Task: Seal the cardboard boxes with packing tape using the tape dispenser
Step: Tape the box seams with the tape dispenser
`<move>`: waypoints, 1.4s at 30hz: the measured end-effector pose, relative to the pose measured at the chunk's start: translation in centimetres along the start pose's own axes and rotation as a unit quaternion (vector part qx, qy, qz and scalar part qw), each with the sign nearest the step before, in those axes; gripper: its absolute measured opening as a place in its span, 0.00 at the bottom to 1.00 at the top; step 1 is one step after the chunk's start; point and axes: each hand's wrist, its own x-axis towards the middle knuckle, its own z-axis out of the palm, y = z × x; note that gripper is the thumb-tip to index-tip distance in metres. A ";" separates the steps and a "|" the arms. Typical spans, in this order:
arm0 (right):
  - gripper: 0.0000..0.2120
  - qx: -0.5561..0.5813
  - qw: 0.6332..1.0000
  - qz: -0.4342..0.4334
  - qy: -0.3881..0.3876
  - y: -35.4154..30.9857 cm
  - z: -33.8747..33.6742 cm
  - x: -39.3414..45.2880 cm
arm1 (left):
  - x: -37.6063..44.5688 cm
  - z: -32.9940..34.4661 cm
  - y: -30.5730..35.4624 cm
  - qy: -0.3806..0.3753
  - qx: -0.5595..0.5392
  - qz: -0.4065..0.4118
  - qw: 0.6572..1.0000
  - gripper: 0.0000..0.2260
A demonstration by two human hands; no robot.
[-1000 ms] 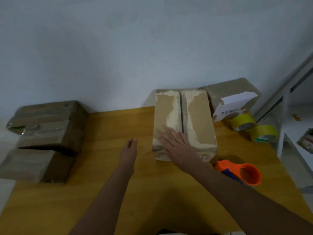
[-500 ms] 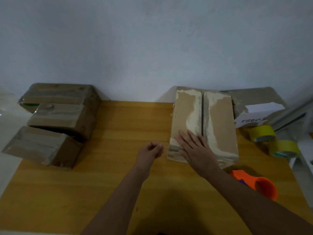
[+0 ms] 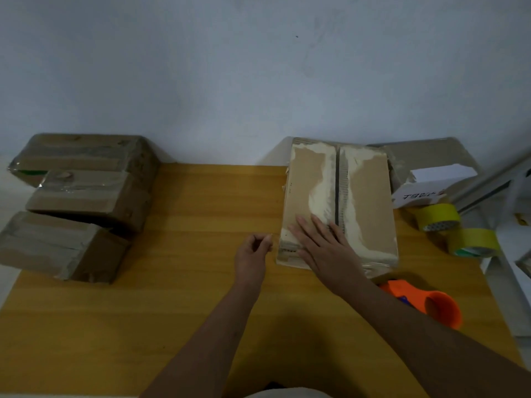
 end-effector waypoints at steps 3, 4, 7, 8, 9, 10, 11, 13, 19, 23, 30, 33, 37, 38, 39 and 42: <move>0.26 0.004 1.000 0.000 0.001 0.0 0.1 0.0 | 0.1 1.2 -0.3 -0.003 0.023 0.015 1.000 0.08; 0.26 0.006 1.000 0.000 0.001 0.0 0.2 0.1 | 0.1 1.6 -0.4 -0.003 0.030 0.013 0.999 0.08; 0.26 0.009 1.000 0.001 0.005 0.1 0.4 0.3 | 0.6 2.4 -0.7 0.011 0.087 0.016 0.996 0.07; 0.26 0.009 1.000 0.001 0.006 0.1 0.5 0.3 | 0.9 2.5 -0.9 0.018 0.109 0.019 0.994 0.06; 0.26 0.009 1.000 0.001 0.007 0.0 0.5 0.3 | 1.2 2.5 -1.1 0.023 0.121 0.015 0.992 0.07; 0.26 0.008 1.000 0.000 0.007 0.0 0.6 0.2 | 1.5 2.6 -1.1 0.022 0.133 0.004 0.991 0.09; 0.26 0.008 1.000 -0.001 0.009 0.0 0.6 0.2 | 1.8 2.7 -1.1 0.014 0.150 -0.011 0.988 0.11; 0.26 0.008 1.000 -0.002 0.009 0.0 0.5 0.3 | 2.6 2.9 -0.9 -0.018 0.198 -0.037 0.979 0.10; 0.26 0.003 1.000 -0.002 0.004 0.1 0.3 0.3 | 1.0 -0.8 0.6 -0.075 0.178 0.118 0.974 0.03; 0.27 0.010 1.000 -0.001 0.000 0.1 0.2 0.2 | 1.5 -2.2 2.4 -0.220 0.332 0.244 0.884 0.13; 0.26 0.013 1.000 -0.002 0.000 0.2 0.4 0.3 | 4.9 -1.4 4.7 -0.300 0.473 0.287 0.778 0.23; 0.26 0.015 1.000 -0.003 -0.005 0.2 0.5 0.3 | 4.6 -1.2 3.9 -0.259 0.456 0.246 0.815 0.34; 0.27 0.050 0.998 -0.029 -0.005 0.6 0.1 0.4 | 3.8 -1.7 3.6 -0.242 0.466 0.225 0.821 0.46; 0.27 0.082 0.996 -0.028 0.004 1.1 -0.2 0.3 | 3.6 -1.9 3.6 -0.248 0.464 0.228 0.819 0.47; 0.26 0.124 0.992 -0.005 0.024 2.0 -0.6 0.2 | 3.4 -2.0 3.8 -0.250 0.465 0.230 0.817 0.46; 0.28 0.249 0.937 0.196 0.145 5.9 -1.2 -1.1 | 3.1 -1.8 4.5 -0.217 0.459 0.209 0.836 0.40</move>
